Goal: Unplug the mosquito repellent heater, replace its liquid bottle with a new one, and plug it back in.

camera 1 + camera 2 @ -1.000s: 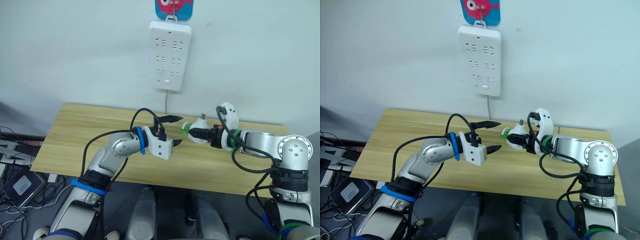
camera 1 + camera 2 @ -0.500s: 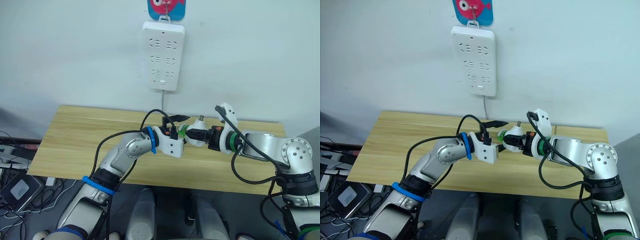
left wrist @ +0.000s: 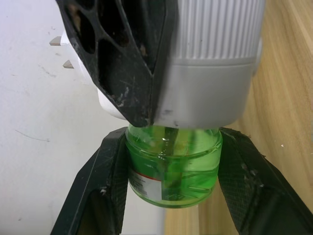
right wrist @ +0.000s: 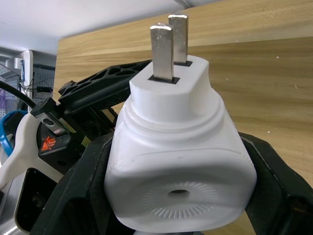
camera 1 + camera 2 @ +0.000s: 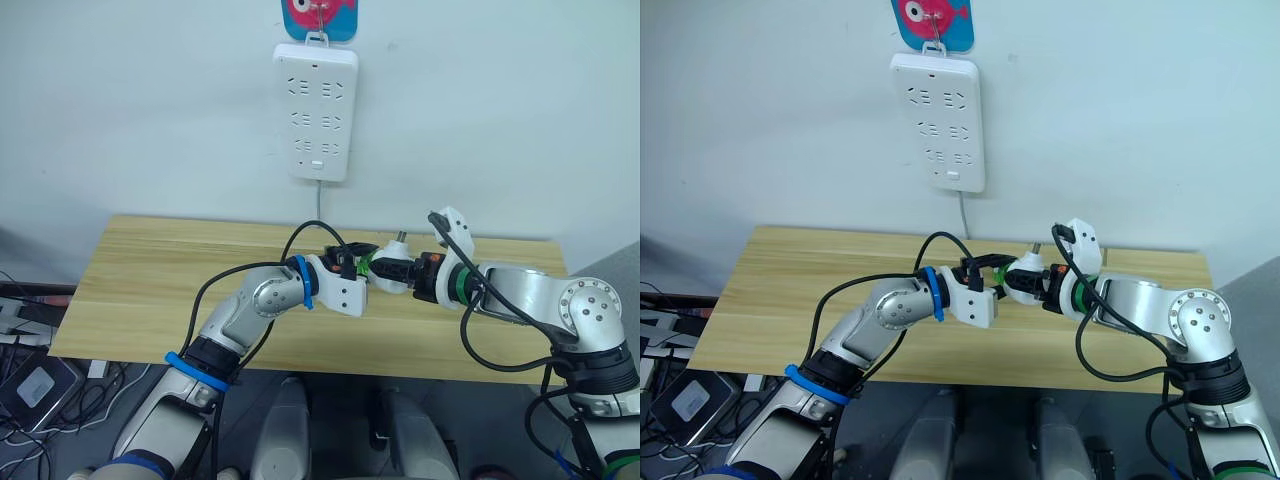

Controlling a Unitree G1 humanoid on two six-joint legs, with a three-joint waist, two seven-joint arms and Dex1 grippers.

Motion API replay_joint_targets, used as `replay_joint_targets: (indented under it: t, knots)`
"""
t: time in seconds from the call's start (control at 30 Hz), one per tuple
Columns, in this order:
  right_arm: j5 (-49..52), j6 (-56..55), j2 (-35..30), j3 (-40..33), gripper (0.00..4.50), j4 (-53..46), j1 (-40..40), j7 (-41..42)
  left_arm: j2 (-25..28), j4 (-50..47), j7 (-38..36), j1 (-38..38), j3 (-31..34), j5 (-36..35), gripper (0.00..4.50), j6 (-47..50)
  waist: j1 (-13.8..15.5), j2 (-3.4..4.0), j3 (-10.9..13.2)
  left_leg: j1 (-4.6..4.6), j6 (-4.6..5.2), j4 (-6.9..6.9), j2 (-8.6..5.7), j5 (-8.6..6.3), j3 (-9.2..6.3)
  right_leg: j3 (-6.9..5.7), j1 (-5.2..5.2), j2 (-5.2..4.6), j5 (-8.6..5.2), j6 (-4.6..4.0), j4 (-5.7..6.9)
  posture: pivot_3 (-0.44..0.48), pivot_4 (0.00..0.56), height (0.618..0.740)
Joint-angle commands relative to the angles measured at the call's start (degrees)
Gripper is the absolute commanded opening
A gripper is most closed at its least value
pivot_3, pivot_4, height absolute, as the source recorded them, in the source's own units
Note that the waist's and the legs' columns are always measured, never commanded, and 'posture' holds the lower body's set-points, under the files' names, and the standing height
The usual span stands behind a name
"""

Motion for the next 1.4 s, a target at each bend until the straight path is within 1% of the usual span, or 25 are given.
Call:
replay_joint_targets:
  t: [0.03,0.07,0.13,0.17,0.2,0.23,0.3,0.37,0.43,0.53,0.6,0.67,0.73,0.77,0.8,0.83,0.87,0.9,0.97,1.07,1.17,1.27,1.4]
  knots:
    - [1.6,0.19,-0.62,0.95,3.06,-2.78,-1.97,2.76,-0.35,-0.9,0.63,-0.19,-0.44,-1.45,2.22,-0.4,0.0,0.0,0.0,0.0,0.0,0.0,0.0,0.01,0.0,0.0,0.0,0.0,0.0,0.0,0.0,0.202,0.262,0.74]
    - [1.6,0.24,-0.78,1.12,3.06,-2.78,-2.18,3.11,-0.32,-0.81,0.76,-0.26,-0.42,-1.5,2.22,-0.49,-0.01,0.0,0.0,0.0,0.01,0.01,-0.01,0.01,0.0,0.01,0.0,0.0,0.0,0.0,0.01,0.202,0.262,0.74]
    - [0.89,0.48,-1.66,1.4,3.77,-3.23,-2.81,4.48,-0.29,-0.38,0.95,-0.57,-0.33,-1.76,2.22,-0.6,0.01,0.0,-0.02,0.0,0.02,0.02,-0.01,0.02,-0.01,0.0,0.0,0.0,0.0,-0.01,0.02,0.2,0.261,0.74]
    - [0.02,0.88,-2.39,1.52,3.99,-3.62,-3.16,5.46,-0.29,-0.12,1.08,-0.73,-0.25,-1.93,2.22,-0.7,0.01,0.0,-0.02,0.01,0.02,0.02,-0.01,0.02,-0.01,-0.01,0.0,0.0,0.0,-0.01,0.02,0.199,0.261,0.74]
    - [-1.15,1.12,-3.08,1.49,4.31,-4.06,-3.34,6.35,-0.29,0.11,1.16,-0.89,-0.23,-2.08,2.22,-0.75,0.02,0.0,-0.02,0.0,0.03,0.02,-0.01,0.03,-0.01,-0.01,0.0,0.0,0.01,-0.01,0.02,0.199,0.261,0.74]
    - [-1.98,1.17,-3.54,1.54,4.5,-4.35,-3.41,7.0,-0.26,0.24,1.22,-0.95,-0.21,-2.18,2.22,-0.81,0.04,0.0,-0.02,0.0,0.03,0.02,-0.01,0.03,-0.02,-0.01,0.0,0.0,0.01,-0.01,0.03,0.199,0.26,0.74]
    - [-6.97,1.24,-4.83,0.37,4.5,-5.79,-3.46,11.2,-0.45,0.6,1.47,-1.03,0.07,-2.69,2.22,-0.71,0.06,0.0,-0.03,0.0,0.04,0.03,-0.02,0.03,-0.03,-0.02,0.01,0.0,0.01,-0.01,0.03,0.2,0.258,0.74]
    - [-13.7,-0.26,-6.26,-2.25,4.5,-7.65,-3.29,18.0,-0.69,1.46,1.51,-0.96,0.41,-3.42,2.22,0.09,0.08,0.01,-0.07,0.0,0.04,0.03,-0.02,0.03,-0.03,-0.02,0.01,-0.01,0.01,-0.01,0.02,0.202,0.256,0.74]
    - [-17.53,-3.26,-6.28,-5.75,4.5,-8.99,-2.95,23.04,-0.67,2.77,1.85,-0.67,0.78,-3.89,2.22,0.73,0.1,0.01,-0.08,0.0,0.04,0.03,-0.03,0.03,-0.03,-0.03,0.01,0.0,0.01,-0.01,0.02,0.199,0.253,0.74]
    - [-27.2,-5.23,-10.04,-8.24,4.5,-14.02,-1.02,33.99,-1.22,3.89,2.44,0.45,2.33,-6.3,2.22,2.16,0.13,0.03,-0.13,0.01,0.04,0.04,-0.03,0.03,-0.05,-0.05,0.01,0.01,0.01,-0.01,0.04,0.196,0.247,0.74]
    - [-33.44,-7.59,-11.53,-8.94,4.5,-17.65,2.57,39.16,-3.26,3.58,2.04,1.53,4.5,-11.33,2.22,5.05,0.22,0.03,-0.26,0.0,0.04,0.03,-0.03,0.03,-0.07,-0.08,0.01,-0.01,0.01,-0.01,0.03,0.193,0.242,0.74]
    - [-41.53,-11.2,-11.75,-8.07,4.5,-21.44,6.85,42.26,-6.06,2.78,1.41,2.74,7.08,-17.52,2.22,8.55,0.39,0.03,-0.63,-0.02,0.04,0.02,-0.04,0.03,-0.11,-0.13,0.03,-0.02,0.01,-0.01,0.01,0.193,0.236,0.74]
    - [-48.14,-14.6,-9.21,-6.47,4.5,-23.66,10.56,42.49,-8.91,1.54,0.38,3.91,9.21,-23.46,2.22,11.77,0.25,-0.01,-0.98,-0.01,0.04,0.03,-0.05,0.03,-0.14,-0.15,0.08,-0.03,0.0,-0.01,-0.01,0.192,0.229,0.74]
    - [-54.94,-17.09,-9.44,-3.51,4.5,-24.8,12.3,43.56,-10.39,0.41,-0.32,4.36,10.09,-26.61,2.22,14.04,0.19,0.02,-1.24,-0.01,0.03,0.05,-0.05,0.04,-0.14,-0.16,0.08,-0.02,0.01,-0.01,-0.01,0.193,0.228,0.74]
    - [-61.25,-19.36,-9.77,-0.55,4.5,-25.64,13.73,44.8,-11.21,-0.5,-0.54,4.64,10.74,-28.29,2.22,15.12,0.15,0.08,-1.38,0.02,0.03,0.08,-0.06,0.04,-0.14,-0.15,0.12,-0.02,0.01,0.0,0.0,0.194,0.221,0.74]
    - [-64.67,-20.91,-7.92,0.84,4.5,-25.77,15.5,44.16,-12.08,-1.47,-0.96,4.88,11.19,-30.1,2.22,15.74,0.11,0.06,-1.54,0.13,0.02,0.08,-0.08,0.04,-0.12,-0.12,0.22,-0.03,0.0,0.0,0.0,0.192,0.218,0.74]
    - [-65.69,-22.34,-4.24,1.05,4.5,-25.52,16.78,42.32,-12.57,-2.51,-1.38,5.17,11.4,-31.4,2.22,16.12,0.08,0.04,-1.74,0.18,-0.01,0.1,-0.06,0.06,-0.14,-0.14,0.27,0.0,0.0,0.01,-0.03,0.188,0.211,0.74]
    - [-66.8,-23.19,-1.2,1.42,4.5,-25.25,17.33,40.95,-12.61,-3.26,-1.15,5.41,11.37,-31.25,2.22,15.92,-0.02,0.04,-1.95,0.23,-0.05,0.1,-0.03,0.09,-0.17,-0.15,0.32,0.04,0.0,0.01,-0.07,0.186,0.21,0.74]
    - [-69.55,-23.73,4.03,2.94,4.5,-24.73,17.28,39.53,-13.87,-5.3,-0.28,6.4,11.82,-32.95,2.22,18.11,-0.42,0.23,-2.2,0.52,-0.15,0.04,0.0,0.15,-0.15,-0.08,0.53,0.08,0.0,0.0,-0.06,0.181,0.205,0.74]
    - [-73.09,-23.73,9.02,4.05,4.5,-23.98,16.73,38.92,-15.56,-7.63,0.85,7.52,12.12,-34.97,2.22,21.27,-0.71,0.22,-2.6,0.77,-0.16,0.02,0.0,0.25,-0.08,-0.03,0.74,0.08,-0.02,0.14,-0.06,0.178,0.196,0.74]
    - [-75.51,-23.47,13.16,4.77,4.5,-22.93,15.5,38.92,-16.92,-9.84,1.4,8.7,11.28,-35.63,2.22,23.49,-1.12,0.19,-3.09,1.04,-0.11,0.03,-0.01,0.28,-0.07,-0.01,1.07,0.08,0.02,0.23,-0.17,0.175,0.191,0.74]
    - [-76.21,-23.19,16.84,4.43,4.5,-21.88,13.67,39.43,-16.91,-10.58,1.35,9.44,10.72,-35.16,2.22,24.13,-1.18,0.21,-3.32,1.05,-0.1,0.05,-0.02,0.29,-0.04,-0.02,1.12,0.07,0.03,0.25,-0.2,0.174,0.189,0.74]
    - [-78.13,-22.33,18.41,5.12,4.5,-20.53,12.41,41.52,-16.9,-11.08,1.49,9.62,10.5,-35.59,2.22,25.68,-1.19,0.25,-3.54,1.05,-0.09,0.02,-0.02,0.29,-0.05,-0.03,1.12,0.07,0.03,0.24,-0.2,0.173,0.187,0.74]
